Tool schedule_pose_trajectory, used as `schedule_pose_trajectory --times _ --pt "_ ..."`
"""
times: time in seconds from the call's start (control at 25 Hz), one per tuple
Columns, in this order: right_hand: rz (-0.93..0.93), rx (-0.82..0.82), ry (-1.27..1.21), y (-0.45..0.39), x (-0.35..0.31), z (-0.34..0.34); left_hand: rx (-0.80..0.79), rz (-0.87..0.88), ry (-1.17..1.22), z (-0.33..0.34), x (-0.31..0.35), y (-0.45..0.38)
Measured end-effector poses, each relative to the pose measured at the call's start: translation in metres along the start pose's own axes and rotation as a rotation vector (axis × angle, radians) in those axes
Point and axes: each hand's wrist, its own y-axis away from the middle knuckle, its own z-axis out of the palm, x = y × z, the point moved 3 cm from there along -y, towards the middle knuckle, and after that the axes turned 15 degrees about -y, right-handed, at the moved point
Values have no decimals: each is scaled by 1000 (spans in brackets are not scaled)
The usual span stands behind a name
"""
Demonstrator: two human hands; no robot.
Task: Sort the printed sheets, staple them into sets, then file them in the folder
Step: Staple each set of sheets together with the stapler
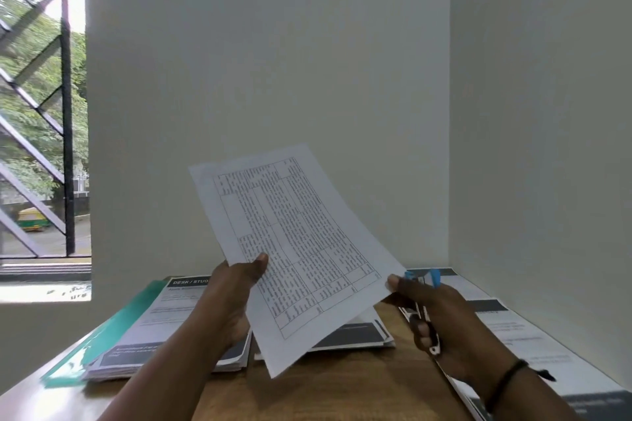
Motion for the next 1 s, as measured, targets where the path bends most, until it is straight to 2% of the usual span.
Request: schedule_pose_trajectory --times 0.08,0.12,0.2,0.36,0.48,0.68,0.76,0.88,1.0 --pt "28 67 -241 -12 6 0 -35 -33 48 -1 -6 -3" --pt "25 91 -282 -19 5 -1 -59 -46 65 -2 -6 -5" --pt "23 68 -190 -26 -3 -4 -107 -76 60 -8 -6 -8" --pt "88 -141 203 -27 -19 1 -260 -203 15 -19 -5 -14" --pt "123 -153 390 -44 -18 12 -279 -253 -29 -23 -3 -31" --pt "67 -159 489 -78 -9 28 -204 -209 -127 -32 -12 -57" --pt "2 -153 459 -94 0 30 -216 -218 -128 -34 -28 -60" --pt "-119 -46 378 -110 20 25 -255 -226 -208 -38 -50 -64" --pt "-140 -13 398 -114 36 14 -284 -234 -270 -36 -62 -69"
